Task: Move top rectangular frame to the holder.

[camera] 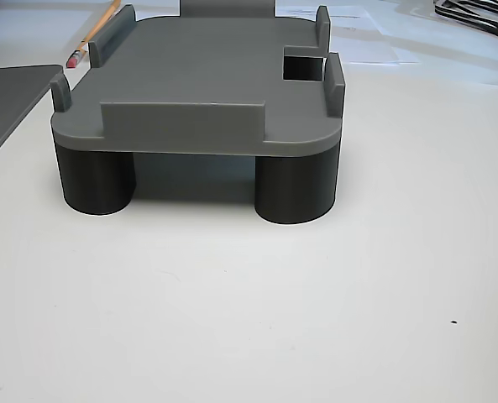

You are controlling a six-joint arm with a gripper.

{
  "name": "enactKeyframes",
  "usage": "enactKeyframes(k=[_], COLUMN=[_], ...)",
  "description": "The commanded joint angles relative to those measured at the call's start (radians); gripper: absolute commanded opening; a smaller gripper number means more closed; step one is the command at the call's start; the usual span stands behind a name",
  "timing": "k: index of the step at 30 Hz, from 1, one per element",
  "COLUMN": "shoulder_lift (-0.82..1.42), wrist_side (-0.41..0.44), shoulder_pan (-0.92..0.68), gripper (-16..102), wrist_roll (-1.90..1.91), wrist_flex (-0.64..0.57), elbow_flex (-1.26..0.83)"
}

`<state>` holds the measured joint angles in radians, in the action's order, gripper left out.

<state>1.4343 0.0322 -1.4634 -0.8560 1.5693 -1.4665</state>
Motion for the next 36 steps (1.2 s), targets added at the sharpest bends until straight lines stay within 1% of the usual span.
enactKeyframes(k=[1,2,7,15,21,27,36], shoulder_lift=[0.006,0.005,-0.023,-0.081,-0.083,-0.08,-0.087], wrist_side=[0.0,0.0,-0.028,-0.049,-0.066,-0.06,-0.04], shoulder_pan=[0.002,0.0,-0.002,-0.011,-0.023,-0.035,-0.04], gripper=[81,81,73,72,72,66,66], wrist_roll=[-0.009,-0.012,-0.026,-0.015,-0.034,-0.035,-0.051], wrist_flex=[-0.025,-0.034,-0.048,-0.087,-0.101,-0.114,-0.11], elbow_flex=[0.021,0.017,0.034,0.049,0.017,-0.018,-0.038])
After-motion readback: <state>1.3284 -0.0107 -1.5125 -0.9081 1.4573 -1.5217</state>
